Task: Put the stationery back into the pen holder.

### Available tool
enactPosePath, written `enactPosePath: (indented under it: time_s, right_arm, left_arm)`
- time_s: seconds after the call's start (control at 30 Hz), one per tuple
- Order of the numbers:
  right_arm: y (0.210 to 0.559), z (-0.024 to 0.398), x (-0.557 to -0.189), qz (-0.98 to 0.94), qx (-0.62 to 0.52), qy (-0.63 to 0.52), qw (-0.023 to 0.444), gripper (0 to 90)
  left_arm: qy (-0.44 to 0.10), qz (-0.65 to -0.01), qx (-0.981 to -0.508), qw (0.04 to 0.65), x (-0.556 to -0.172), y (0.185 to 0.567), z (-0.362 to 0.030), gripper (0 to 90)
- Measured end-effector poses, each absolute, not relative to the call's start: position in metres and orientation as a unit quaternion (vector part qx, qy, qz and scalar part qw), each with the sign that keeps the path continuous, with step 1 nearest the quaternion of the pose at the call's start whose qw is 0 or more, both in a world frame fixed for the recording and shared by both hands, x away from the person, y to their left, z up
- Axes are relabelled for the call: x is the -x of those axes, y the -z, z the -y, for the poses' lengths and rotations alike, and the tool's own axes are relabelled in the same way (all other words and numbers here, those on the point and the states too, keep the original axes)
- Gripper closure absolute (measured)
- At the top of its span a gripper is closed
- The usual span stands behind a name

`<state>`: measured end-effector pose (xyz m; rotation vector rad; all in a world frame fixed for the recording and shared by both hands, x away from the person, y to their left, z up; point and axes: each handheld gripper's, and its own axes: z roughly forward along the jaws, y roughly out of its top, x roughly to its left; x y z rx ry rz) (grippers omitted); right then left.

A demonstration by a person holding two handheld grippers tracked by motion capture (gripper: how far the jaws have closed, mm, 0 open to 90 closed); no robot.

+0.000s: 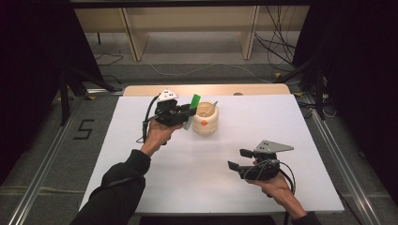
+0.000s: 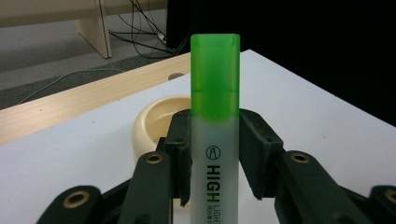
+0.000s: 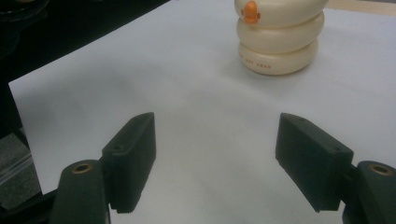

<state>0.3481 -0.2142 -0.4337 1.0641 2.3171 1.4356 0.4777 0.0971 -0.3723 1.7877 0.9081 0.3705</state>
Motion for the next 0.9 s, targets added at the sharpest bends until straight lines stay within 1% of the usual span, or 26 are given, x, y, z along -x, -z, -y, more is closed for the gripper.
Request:
enactPosePath:
  time_s: [0.6,0.9]
  right_arm:
    - [0.434,0.216,-0.349,-0.787,-0.362,-0.488,0.107,28.6]
    - [0.435,0.215,-0.349,-0.787,-0.36,-0.49,0.105,28.6]
  left_arm:
    - [-0.167,-0.398,-0.723,0.539,-0.511,0.363,-0.068,66.4]
    - [-0.173,-0.413,-0.713,0.54,-0.528,0.37,-0.056,66.3]
